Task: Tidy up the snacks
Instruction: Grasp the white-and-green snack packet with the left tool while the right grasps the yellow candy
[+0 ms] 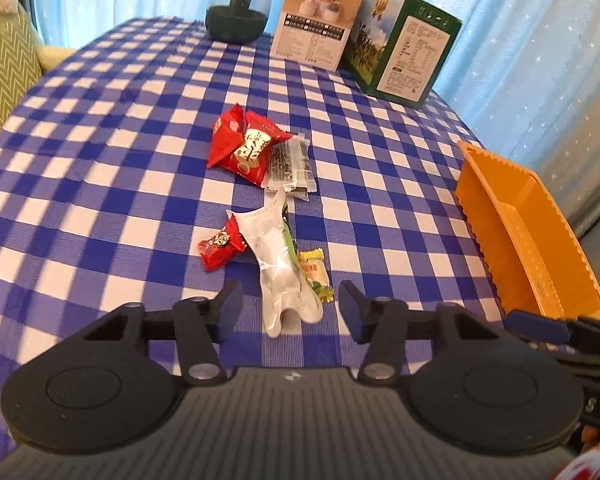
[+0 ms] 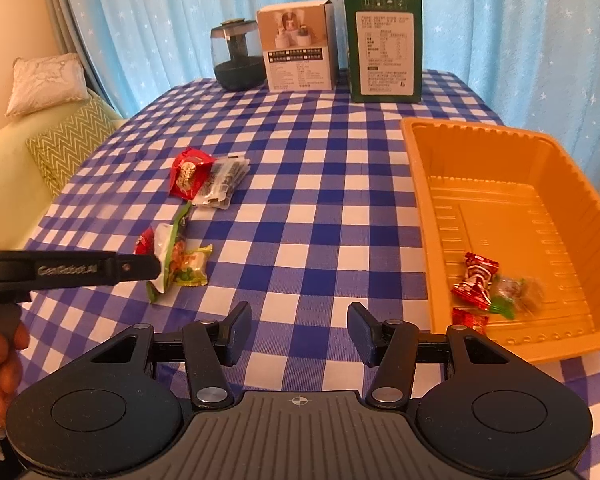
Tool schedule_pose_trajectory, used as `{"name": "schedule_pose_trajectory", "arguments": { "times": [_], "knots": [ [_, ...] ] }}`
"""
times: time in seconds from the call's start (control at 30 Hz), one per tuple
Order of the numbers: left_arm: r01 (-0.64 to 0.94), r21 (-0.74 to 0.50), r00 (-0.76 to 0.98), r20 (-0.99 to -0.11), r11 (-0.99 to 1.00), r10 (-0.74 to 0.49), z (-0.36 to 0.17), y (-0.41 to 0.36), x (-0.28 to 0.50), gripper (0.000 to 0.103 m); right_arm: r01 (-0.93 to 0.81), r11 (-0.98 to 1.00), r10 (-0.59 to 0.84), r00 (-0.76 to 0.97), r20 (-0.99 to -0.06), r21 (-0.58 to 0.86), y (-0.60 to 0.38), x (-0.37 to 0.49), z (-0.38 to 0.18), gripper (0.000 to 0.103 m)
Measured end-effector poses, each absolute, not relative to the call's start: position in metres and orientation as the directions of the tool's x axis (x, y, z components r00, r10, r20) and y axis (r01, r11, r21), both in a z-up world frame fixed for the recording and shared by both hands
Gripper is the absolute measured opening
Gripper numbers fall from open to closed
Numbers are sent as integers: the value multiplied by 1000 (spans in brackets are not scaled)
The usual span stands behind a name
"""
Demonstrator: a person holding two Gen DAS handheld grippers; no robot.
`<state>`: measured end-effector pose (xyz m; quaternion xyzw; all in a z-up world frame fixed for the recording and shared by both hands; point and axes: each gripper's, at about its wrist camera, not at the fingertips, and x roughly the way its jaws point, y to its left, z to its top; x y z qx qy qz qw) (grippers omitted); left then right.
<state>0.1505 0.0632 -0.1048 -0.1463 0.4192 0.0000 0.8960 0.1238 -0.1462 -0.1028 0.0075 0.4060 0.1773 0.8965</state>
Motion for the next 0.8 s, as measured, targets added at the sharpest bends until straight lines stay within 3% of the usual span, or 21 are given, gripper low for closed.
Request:
{"name": "schedule_pose_trajectory", "arguments": {
  "times": [0.33,0.47,0.7,0.8],
  "knots": [
    [-148,-337,629,-758,930,-174,-127,78,177,27,-310,937,318,580,-750,158,-134,136,-118,53],
    [-131,-328,624,-761,935,-180,-126,86,174,27,-318,934,324,573,-752,161,-126,141,-122,53],
    [-77,-195,601,-792,978,-111,-119,94,167,27,-367,913,372,567,-735,179,-101,151,-127,53],
    [-76,-214,596,-793,974,-128,-120,102,165,27,-398,896,407,555,-725,198,-86,157,-132,53]
  ]
}}
